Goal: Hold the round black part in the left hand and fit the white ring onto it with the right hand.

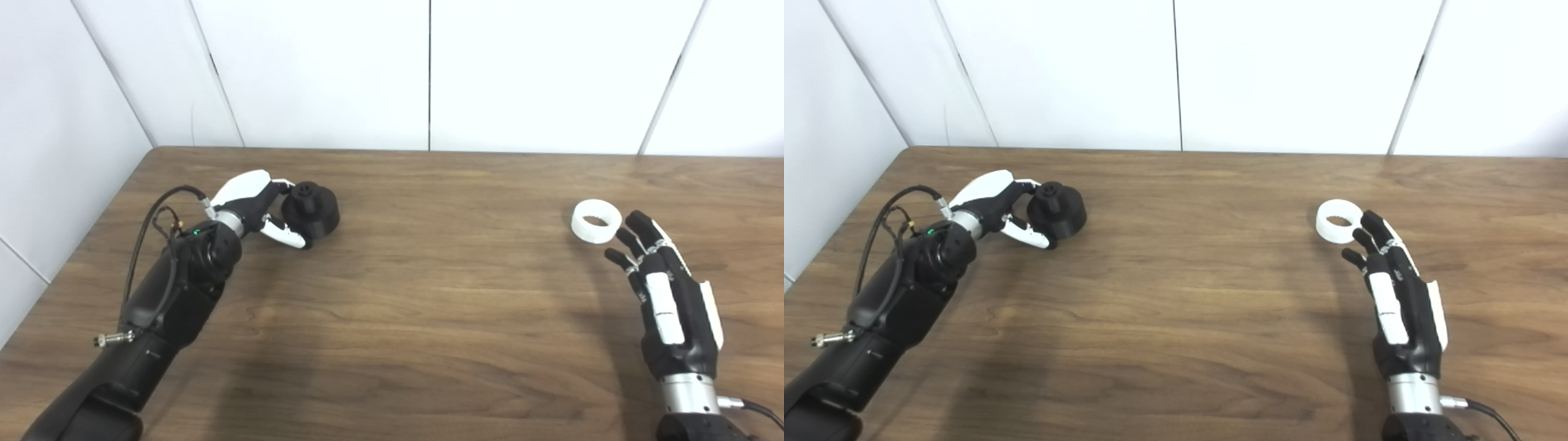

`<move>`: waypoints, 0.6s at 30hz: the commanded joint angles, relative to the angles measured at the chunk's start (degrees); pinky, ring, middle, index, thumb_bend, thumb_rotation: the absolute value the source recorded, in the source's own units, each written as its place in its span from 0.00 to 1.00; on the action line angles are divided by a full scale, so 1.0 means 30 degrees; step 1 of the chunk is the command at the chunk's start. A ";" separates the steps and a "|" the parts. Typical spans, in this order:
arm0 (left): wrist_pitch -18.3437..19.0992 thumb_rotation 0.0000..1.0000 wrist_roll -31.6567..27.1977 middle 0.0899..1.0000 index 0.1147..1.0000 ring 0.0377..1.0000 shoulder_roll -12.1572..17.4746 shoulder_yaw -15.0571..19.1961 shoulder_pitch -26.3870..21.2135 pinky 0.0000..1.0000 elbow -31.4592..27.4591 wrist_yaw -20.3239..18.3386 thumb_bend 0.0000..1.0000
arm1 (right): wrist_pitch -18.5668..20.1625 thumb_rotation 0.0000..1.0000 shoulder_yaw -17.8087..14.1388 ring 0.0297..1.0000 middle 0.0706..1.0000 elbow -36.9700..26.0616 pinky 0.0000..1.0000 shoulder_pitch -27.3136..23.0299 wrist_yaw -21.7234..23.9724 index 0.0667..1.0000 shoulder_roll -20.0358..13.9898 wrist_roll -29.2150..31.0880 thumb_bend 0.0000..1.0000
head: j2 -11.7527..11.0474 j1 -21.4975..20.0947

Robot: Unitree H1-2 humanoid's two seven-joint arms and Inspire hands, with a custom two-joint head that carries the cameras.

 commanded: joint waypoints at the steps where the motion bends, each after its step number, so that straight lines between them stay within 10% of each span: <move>1: -0.0369 0.29 0.0060 0.88 0.80 0.93 0.0351 0.0178 -0.1098 0.79 -0.0004 0.0609 0.91 | -0.0216 0.75 0.0165 0.89 0.90 0.0776 0.80 0.1181 0.0101 0.86 0.0356 0.0250 0.60 | 0.0023 0.0021; 18: -0.0739 0.27 -0.0088 0.87 0.76 0.92 -0.0050 0.0379 -0.0993 0.79 0.0210 0.1431 0.84 | -0.0229 0.75 0.0165 0.89 0.89 0.0835 0.81 0.1201 0.0080 0.86 0.0249 0.0034 0.60 | 0.0083 -0.0026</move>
